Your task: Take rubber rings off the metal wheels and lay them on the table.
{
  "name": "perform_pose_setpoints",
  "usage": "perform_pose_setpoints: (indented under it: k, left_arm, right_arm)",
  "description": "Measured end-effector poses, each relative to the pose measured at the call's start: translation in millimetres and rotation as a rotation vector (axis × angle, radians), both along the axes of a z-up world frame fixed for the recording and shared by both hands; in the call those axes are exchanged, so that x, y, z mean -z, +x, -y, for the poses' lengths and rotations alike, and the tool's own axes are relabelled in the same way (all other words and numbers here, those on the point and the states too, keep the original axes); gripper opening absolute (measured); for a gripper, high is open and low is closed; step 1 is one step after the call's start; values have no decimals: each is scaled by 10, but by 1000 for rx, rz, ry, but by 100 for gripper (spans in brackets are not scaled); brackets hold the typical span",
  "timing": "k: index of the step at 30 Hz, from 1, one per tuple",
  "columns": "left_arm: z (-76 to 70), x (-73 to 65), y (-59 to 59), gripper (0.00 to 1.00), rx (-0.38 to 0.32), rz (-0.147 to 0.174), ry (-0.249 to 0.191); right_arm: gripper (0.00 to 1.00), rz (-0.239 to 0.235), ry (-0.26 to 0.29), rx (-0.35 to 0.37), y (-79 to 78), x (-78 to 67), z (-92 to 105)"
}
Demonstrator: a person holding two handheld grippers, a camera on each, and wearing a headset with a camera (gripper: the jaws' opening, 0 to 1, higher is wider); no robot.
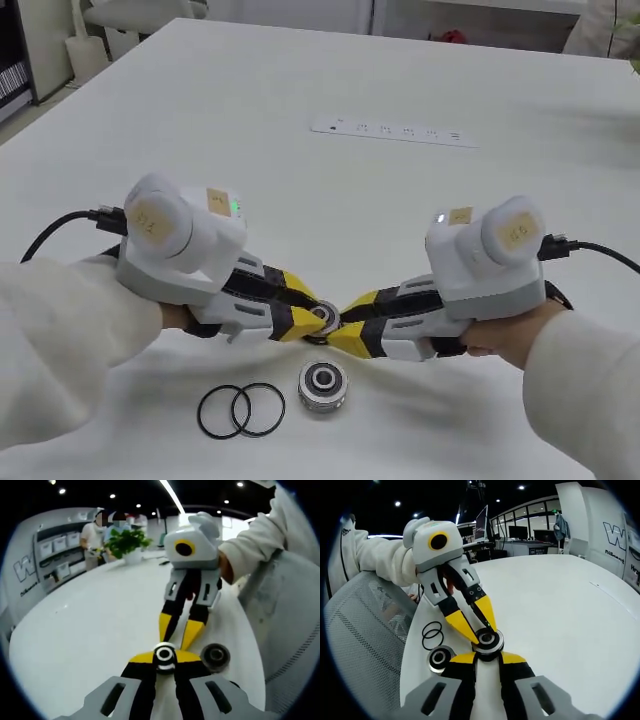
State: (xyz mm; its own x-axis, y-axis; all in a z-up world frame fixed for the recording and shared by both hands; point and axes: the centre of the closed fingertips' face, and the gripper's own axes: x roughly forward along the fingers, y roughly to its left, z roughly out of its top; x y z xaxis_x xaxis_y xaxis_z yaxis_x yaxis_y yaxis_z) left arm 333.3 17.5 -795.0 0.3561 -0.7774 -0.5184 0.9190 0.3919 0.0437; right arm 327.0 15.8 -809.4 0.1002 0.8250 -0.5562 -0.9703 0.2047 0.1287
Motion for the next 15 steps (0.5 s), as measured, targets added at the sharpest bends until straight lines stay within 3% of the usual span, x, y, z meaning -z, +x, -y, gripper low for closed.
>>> perform_pose_setpoints:
  k: [3,5,11,14,15]
  left_arm:
    - [1,-1,0,14,-2,-1,-2]
    - [-1,0,2,14,-5,-1,-2]
    - [1,2,4,14,-8,0,-2]
    - [10,2,-1,14,-5,3,-3]
    - [19,2,-8,14,-2,3,-3]
  right_arm:
    - [7,9,-23,8,20,25,40]
    - [2,-2,-11,20,31,17,53]
    - [0,-11,-19,31,40,19,53]
    - [0,-66,-18,71,43,22,76]
    - [0,-122,-17,103,37,28,91]
